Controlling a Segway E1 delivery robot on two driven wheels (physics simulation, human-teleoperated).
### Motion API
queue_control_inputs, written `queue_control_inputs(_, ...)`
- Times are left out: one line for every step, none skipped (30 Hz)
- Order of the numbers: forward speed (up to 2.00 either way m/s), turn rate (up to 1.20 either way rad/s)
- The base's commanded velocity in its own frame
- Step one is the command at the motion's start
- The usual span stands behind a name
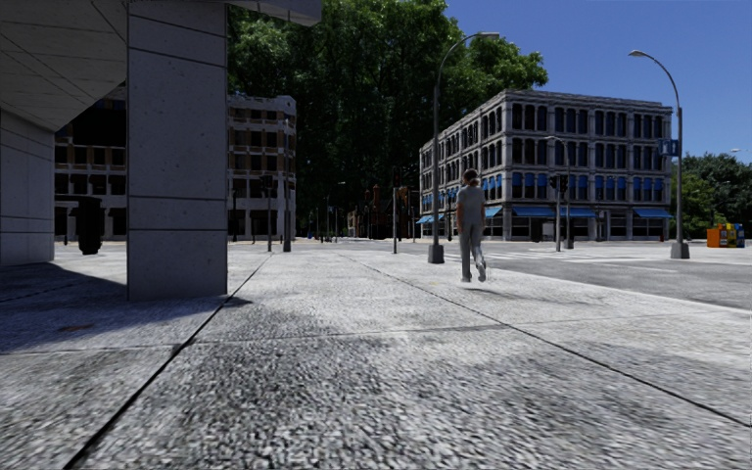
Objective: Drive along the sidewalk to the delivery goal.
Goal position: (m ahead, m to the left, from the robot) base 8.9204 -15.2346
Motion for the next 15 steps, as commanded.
queue_control_inputs(2.0, 0.0)
queue_control_inputs(2.0, 0.0)
queue_control_inputs(2.0, 0.0)
queue_control_inputs(2.0, 0.0)
queue_control_inputs(2.0, 0.0)
queue_control_inputs(2.0, 0.0)
queue_control_inputs(2.0, 0.0)
queue_control_inputs(2.0, 0.05)
queue_control_inputs(2.0, 0.07)
queue_control_inputs(2.0, 0.09)
queue_control_inputs(2.0, 0.09)
queue_control_inputs(2.0, 0.11)
queue_control_inputs(2.0, 0.11)
queue_control_inputs(2.0, 0.12)
queue_control_inputs(2.0, 0.12)
